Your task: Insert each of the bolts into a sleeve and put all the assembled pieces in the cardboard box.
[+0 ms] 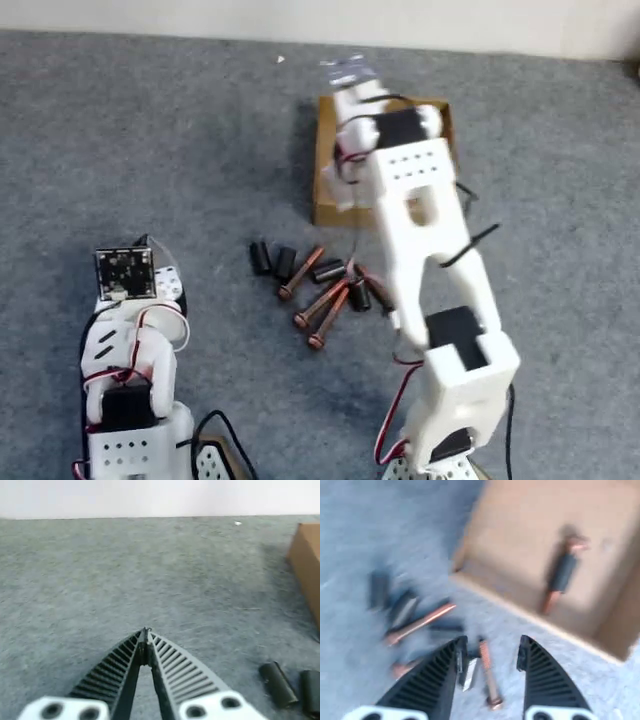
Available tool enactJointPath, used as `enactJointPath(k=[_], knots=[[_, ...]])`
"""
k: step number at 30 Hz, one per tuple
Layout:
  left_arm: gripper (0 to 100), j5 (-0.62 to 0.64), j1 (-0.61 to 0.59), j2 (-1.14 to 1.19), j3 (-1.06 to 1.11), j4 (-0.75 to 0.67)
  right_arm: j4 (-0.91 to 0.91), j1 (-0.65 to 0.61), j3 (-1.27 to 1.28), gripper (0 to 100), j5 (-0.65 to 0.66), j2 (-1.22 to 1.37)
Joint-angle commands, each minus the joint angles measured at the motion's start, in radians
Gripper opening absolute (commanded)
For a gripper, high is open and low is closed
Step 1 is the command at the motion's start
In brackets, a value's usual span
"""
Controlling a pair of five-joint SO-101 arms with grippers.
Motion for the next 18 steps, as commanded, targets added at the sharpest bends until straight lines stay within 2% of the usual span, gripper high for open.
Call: enactJointPath(k=[1, 6, 18], knots=[[1, -0.008, -0.053, -0.010, 0.005, -0.028, 0.065, -0.147, -0.076, 15.2, 0.000, -0.035], [1, -0.005, -0.070, -0.010, -0.001, -0.028, 0.010, -0.263, -0.050, 15.2, -0.107, -0.001], [1, -0.006, -0.070, -0.010, -0.002, -0.028, -0.282, -0.377, 0.211, 15.2, -0.242, 0.050]])
